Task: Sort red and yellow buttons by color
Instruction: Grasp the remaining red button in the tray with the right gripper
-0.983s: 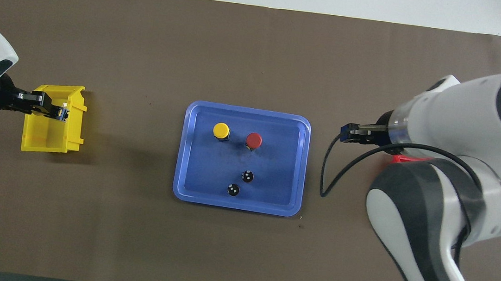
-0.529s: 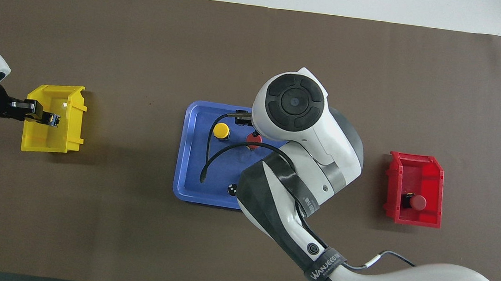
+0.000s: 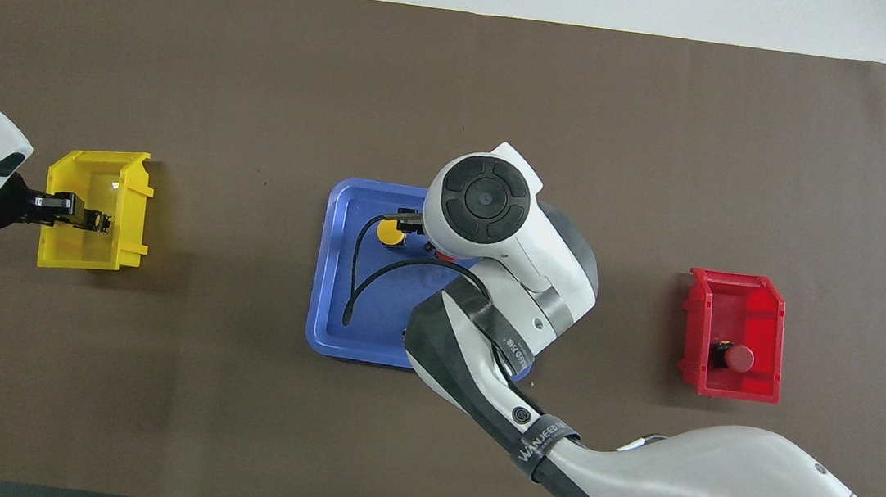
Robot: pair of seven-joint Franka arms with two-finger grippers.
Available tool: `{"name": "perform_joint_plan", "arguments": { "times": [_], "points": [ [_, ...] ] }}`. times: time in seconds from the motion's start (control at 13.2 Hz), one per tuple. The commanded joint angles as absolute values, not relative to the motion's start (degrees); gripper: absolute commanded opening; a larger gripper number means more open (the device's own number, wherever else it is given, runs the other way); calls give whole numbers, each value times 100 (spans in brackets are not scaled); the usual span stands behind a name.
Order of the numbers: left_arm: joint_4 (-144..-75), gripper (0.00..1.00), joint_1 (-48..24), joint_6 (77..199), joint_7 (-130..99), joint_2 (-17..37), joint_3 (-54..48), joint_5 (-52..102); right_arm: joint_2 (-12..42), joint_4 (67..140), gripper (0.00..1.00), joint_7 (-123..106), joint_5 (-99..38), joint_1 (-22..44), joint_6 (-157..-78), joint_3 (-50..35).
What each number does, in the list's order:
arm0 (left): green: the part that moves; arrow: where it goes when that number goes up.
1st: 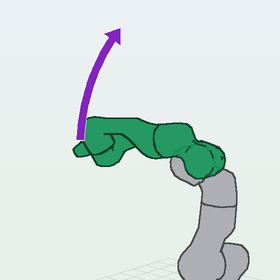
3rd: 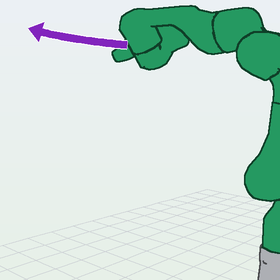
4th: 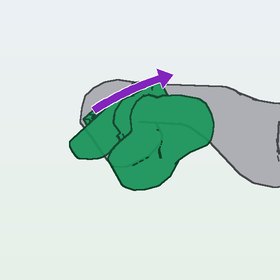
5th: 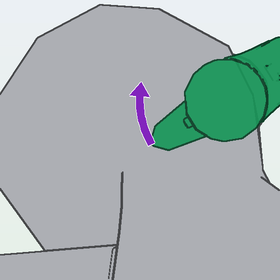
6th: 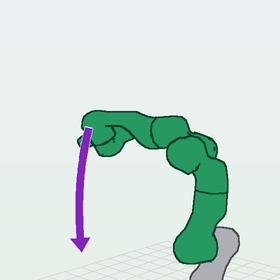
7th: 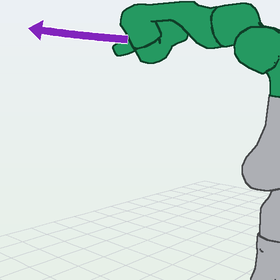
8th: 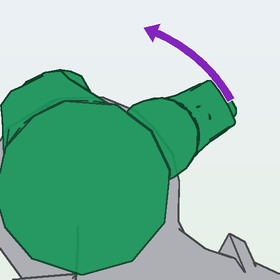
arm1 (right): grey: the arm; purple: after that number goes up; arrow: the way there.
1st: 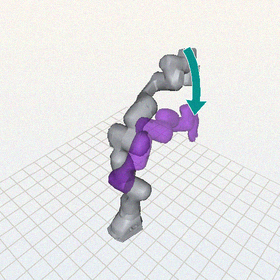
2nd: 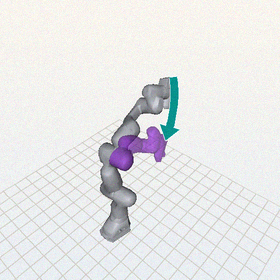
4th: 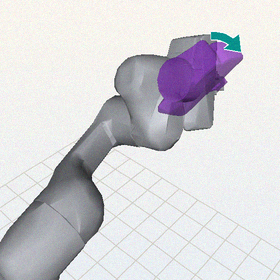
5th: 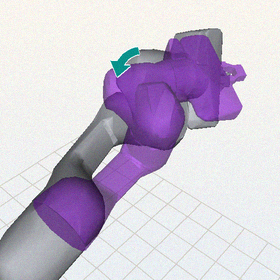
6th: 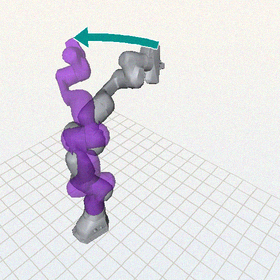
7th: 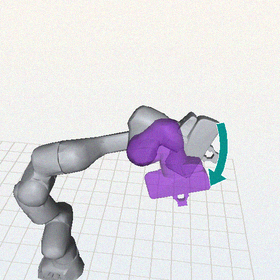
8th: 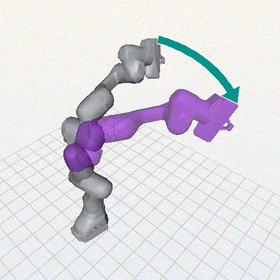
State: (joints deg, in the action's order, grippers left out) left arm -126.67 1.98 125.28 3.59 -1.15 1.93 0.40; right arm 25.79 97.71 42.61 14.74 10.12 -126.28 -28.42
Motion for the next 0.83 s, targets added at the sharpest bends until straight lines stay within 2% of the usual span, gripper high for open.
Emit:
{"name": "perform_joint_plan", "arguments": {
  "times": [0.0, 0.23, 0.3, 0.45, 0.53, 0.76],
  "points": [
    [-12902, 2, 229, 12832, 369, -132, 132, -62, 2540, 9975, 73, 4474, 1600, 1046, -12753, -2856],
    [-13086, 2, 263, 12841, 404, -193, 141, -70, 2488, 10159, 72, 4474, 1600, 1037, -12762, -2856],
    [-13087, 10, 264, 12832, 404, -193, 141, -62, 2461, 10265, 71, 4474, 1600, 1037, -12788, -2856],
    [-13035, 56, 255, 12832, 396, -167, 132, -62, 2408, 10345, 66, 4474, 1600, 1028, -12797, -2856],
    [-12973, 66, 229, 12797, 396, -141, 132, -62, 2408, 10345, 61, 4465, 1600, 1028, -12797, -2856],
    [-12666, 76, 193, 12525, 404, -114, 132, -70, 2434, 10310, 50, 4456, 1600, 985, -12954, -2856]
  ]
}}
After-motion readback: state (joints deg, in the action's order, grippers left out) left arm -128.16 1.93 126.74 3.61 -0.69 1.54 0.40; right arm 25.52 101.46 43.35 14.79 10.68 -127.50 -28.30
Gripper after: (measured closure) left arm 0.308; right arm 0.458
